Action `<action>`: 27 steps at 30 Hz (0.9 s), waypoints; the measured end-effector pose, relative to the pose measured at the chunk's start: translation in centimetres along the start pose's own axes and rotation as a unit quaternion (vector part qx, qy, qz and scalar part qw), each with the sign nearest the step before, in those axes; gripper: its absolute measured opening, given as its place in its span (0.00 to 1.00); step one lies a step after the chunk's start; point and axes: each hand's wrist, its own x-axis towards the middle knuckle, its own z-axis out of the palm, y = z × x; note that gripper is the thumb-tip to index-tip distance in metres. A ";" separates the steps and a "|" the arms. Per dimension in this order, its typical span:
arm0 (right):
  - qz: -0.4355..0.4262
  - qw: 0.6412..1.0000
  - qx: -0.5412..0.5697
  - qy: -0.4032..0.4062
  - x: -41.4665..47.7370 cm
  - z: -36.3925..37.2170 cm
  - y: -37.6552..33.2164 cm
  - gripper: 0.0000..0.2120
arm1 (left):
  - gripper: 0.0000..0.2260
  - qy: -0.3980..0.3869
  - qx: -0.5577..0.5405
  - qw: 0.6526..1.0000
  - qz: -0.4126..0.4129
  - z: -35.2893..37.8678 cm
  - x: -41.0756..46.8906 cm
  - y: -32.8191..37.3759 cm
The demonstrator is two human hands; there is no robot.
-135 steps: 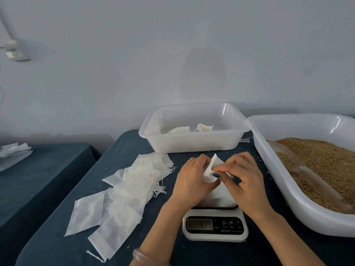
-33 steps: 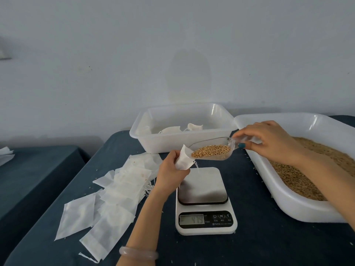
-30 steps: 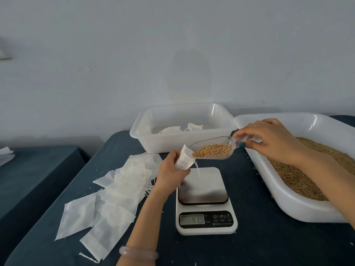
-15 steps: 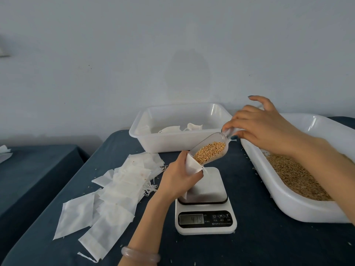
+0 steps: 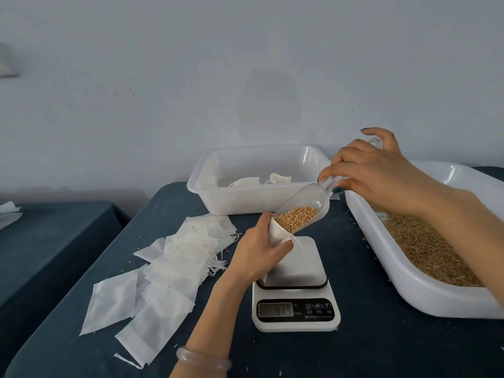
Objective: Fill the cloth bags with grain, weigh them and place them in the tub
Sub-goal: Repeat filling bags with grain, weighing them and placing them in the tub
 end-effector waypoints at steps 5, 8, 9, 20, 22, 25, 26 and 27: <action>-0.001 1.000 -0.002 0.002 -0.1 0.0 0.1 0.12 | 0.23 -0.001 -0.006 1.000 0.004 0.0 0.0 -0.1; 0.006 1.000 0.001 0.002 -0.4 0.1 0.2 0.12 | 0.23 -0.001 -0.004 1.000 0.001 0.0 0.0 -0.1; 0.010 1.000 0.004 0.001 -0.5 0.2 0.3 0.12 | 0.22 0.000 -0.003 1.000 -0.001 0.0 0.0 -0.2; 0.173 0.950 0.223 -0.133 -3.2 3.2 0.9 0.11 | 0.14 0.009 -0.110 0.994 0.011 0.0 0.0 0.1; 0.208 0.910 0.323 -0.159 -3.7 3.6 0.9 0.10 | 0.08 -0.002 -0.159 0.987 0.018 -0.1 -0.1 0.3; 0.244 0.843 0.451 -0.159 -4.0 3.4 0.9 0.10 | 0.04 -0.008 -0.212 0.977 0.030 -0.3 -0.2 0.4; 0.257 0.831 0.471 -0.145 -4.0 3.3 0.9 0.10 | 0.04 -0.005 -0.217 0.975 0.037 -0.4 -0.2 0.5; 0.274 0.824 0.479 -0.130 -4.0 3.3 1.1 0.09 | 0.06 0.003 -0.221 0.974 0.044 -0.6 -0.2 0.5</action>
